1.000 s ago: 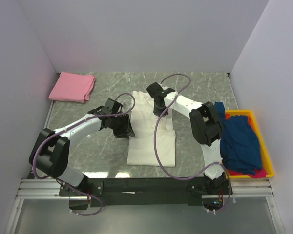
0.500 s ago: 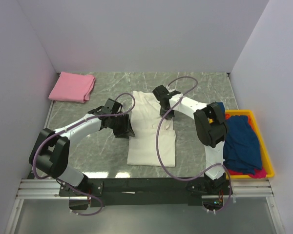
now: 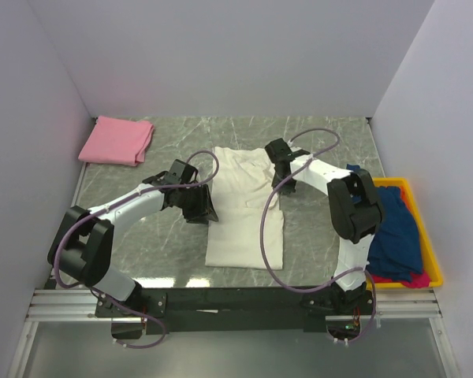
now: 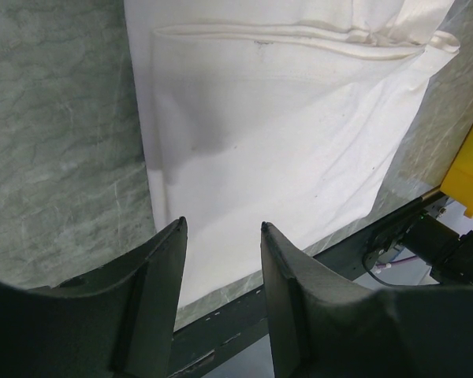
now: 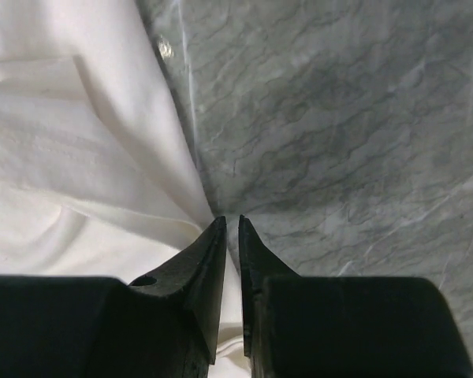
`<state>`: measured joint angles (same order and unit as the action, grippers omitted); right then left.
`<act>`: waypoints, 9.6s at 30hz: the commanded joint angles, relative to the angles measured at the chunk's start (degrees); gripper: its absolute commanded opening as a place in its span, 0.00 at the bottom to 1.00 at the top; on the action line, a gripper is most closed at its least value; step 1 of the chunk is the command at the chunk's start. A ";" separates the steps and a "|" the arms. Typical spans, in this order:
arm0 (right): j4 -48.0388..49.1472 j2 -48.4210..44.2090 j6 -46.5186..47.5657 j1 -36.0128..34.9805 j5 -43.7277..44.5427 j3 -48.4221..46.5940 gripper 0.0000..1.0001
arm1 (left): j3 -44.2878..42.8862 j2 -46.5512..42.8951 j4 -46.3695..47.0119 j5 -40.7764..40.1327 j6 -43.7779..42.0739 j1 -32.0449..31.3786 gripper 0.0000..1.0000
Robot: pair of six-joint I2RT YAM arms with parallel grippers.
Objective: Fold and stack the t-shirts
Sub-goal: Fold the tshirt, then neatly place the folded tshirt to the corner
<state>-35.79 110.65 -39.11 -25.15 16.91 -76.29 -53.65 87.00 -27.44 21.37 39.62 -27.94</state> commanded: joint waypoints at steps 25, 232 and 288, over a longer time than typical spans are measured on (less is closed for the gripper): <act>4.13 9.15 4.22 0.17 -3.63 -16.27 0.20 | -1.46 0.10 0.55 0.52 -1.47 0.26 0.48; 23.83 9.83 -3.24 11.43 -52.14 -14.93 0.35 | -23.78 20.13 10.92 -4.75 10.93 0.77 0.37; 13.47 3.96 1.41 13.11 -44.18 -23.47 0.42 | -65.41 44.66 -21.33 -32.86 -17.28 11.15 0.00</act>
<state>-19.57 118.10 -40.03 -9.39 -35.24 -100.51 -112.40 131.44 -43.62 -0.54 28.10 -19.94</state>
